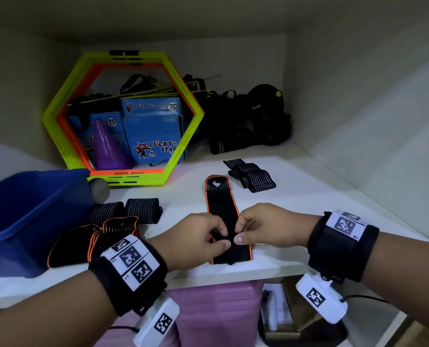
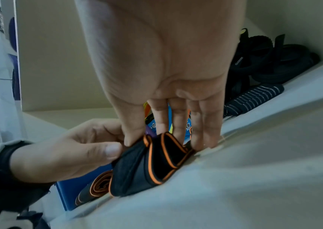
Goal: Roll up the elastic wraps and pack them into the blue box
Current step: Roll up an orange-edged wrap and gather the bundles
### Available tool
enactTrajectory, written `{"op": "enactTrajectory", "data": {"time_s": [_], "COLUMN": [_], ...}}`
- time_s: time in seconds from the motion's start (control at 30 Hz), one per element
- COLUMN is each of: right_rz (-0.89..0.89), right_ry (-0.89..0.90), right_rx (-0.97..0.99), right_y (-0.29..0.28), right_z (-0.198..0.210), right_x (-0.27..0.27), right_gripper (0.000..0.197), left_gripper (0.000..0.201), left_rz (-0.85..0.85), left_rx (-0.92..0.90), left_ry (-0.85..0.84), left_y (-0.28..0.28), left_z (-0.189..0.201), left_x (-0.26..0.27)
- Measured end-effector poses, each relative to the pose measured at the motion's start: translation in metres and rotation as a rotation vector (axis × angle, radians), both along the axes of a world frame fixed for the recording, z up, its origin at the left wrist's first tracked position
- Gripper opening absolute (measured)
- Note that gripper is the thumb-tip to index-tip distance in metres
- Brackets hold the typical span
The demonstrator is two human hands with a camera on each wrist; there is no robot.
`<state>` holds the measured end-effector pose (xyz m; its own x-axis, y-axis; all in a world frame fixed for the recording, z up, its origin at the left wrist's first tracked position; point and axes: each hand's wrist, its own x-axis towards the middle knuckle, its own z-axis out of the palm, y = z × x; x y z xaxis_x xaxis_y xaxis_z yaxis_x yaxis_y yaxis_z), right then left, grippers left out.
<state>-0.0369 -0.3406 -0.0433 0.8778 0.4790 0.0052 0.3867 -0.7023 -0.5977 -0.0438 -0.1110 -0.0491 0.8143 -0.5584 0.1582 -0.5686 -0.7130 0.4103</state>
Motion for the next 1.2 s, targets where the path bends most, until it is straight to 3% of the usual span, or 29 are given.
{"op": "enactTrajectory", "data": {"time_s": [0.17, 0.3, 0.47, 0.8, 0.93, 1.03, 1.2], "right_rz": [0.026, 0.044, 0.017, -0.151, -0.111, 0.009, 0.046], "right_ry": [-0.047, -0.091, -0.070, -0.055, -0.102, -0.163, -0.219], "right_rx": [-0.030, -0.095, -0.083, 0.048, -0.021, -0.118, -0.161], "right_y": [-0.001, 0.001, 0.005, 0.016, 0.014, 0.013, 0.012], "right_z": [-0.007, -0.008, -0.007, -0.014, -0.015, -0.017, -0.018], "right_x": [-0.008, -0.010, -0.009, -0.018, -0.020, -0.025, -0.032], "right_gripper": [0.035, 0.032, 0.025, 0.025, 0.019, 0.027, 0.032], "left_gripper": [0.047, 0.033, 0.017, 0.019, 0.011, 0.020, 0.024], "left_rz": [-0.049, -0.024, -0.041, 0.064, -0.077, -0.185, -0.102], "left_rx": [0.007, -0.029, -0.080, -0.264, -0.152, 0.000, -0.014], "left_ry": [0.019, 0.021, 0.146, 0.236, 0.132, 0.019, 0.053], "left_y": [0.005, 0.005, 0.008, 0.006, 0.011, 0.009, 0.008], "left_z": [-0.011, -0.014, -0.009, -0.012, -0.014, -0.012, -0.016], "left_x": [-0.005, 0.000, 0.003, 0.003, 0.003, -0.003, -0.004]}}
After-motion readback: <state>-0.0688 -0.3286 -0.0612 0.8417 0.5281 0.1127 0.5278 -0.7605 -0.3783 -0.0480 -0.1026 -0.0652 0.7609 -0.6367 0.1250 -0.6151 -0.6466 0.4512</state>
